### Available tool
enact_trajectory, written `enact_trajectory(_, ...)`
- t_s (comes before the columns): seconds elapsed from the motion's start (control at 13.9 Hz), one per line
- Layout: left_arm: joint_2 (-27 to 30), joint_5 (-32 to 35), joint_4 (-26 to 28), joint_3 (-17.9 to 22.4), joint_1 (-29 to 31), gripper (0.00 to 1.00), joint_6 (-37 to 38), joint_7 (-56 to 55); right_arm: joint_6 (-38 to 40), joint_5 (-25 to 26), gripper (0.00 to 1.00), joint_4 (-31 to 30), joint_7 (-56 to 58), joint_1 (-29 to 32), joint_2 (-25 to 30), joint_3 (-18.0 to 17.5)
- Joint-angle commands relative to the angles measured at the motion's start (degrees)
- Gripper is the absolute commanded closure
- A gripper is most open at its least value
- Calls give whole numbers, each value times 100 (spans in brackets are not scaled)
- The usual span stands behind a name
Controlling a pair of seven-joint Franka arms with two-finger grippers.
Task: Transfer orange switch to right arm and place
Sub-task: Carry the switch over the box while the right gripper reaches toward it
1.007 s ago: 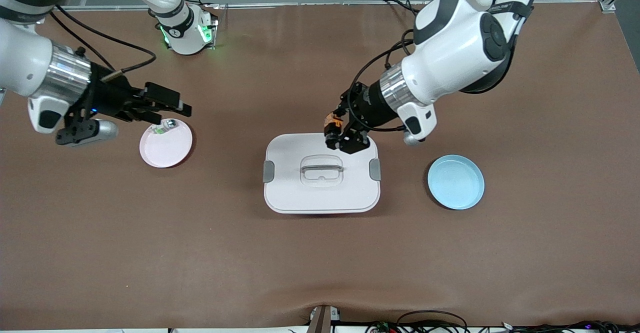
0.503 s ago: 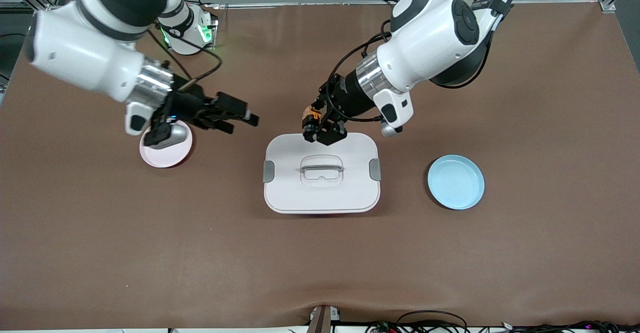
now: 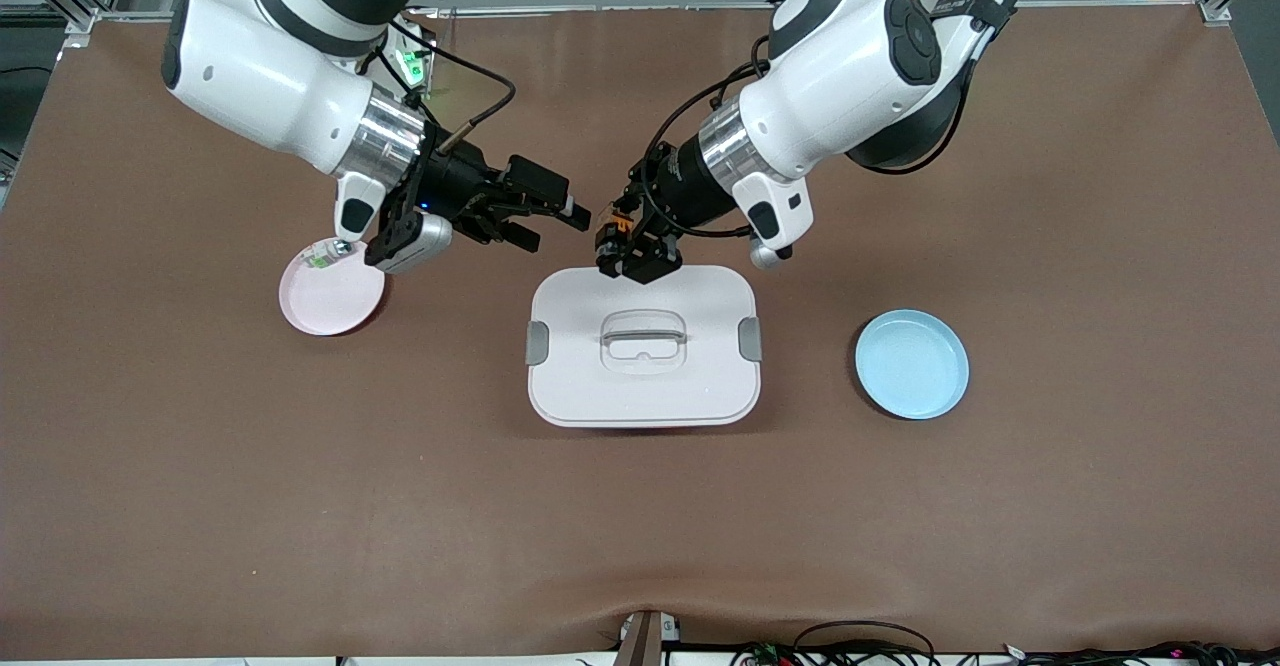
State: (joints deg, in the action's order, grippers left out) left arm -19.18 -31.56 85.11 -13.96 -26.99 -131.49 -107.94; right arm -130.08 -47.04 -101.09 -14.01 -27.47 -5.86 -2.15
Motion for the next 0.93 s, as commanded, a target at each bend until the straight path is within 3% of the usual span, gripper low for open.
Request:
enact_trajectory(0.0, -59, 238, -144, 16, -69, 76, -52, -166, -183, -130, 0, -122, -14, -145, 51, 57)
enact_trajectory(0.79, -112, 273, -144, 16, -148, 76, -105, -166, -1027, -420, 0, -43, -6, -689, -336, 65)
enact_trajectory(0.86, -112, 273, -144, 16, -148, 76, -105, -166, -1097, -420, 10, -43, -6, -751, -371, 65)
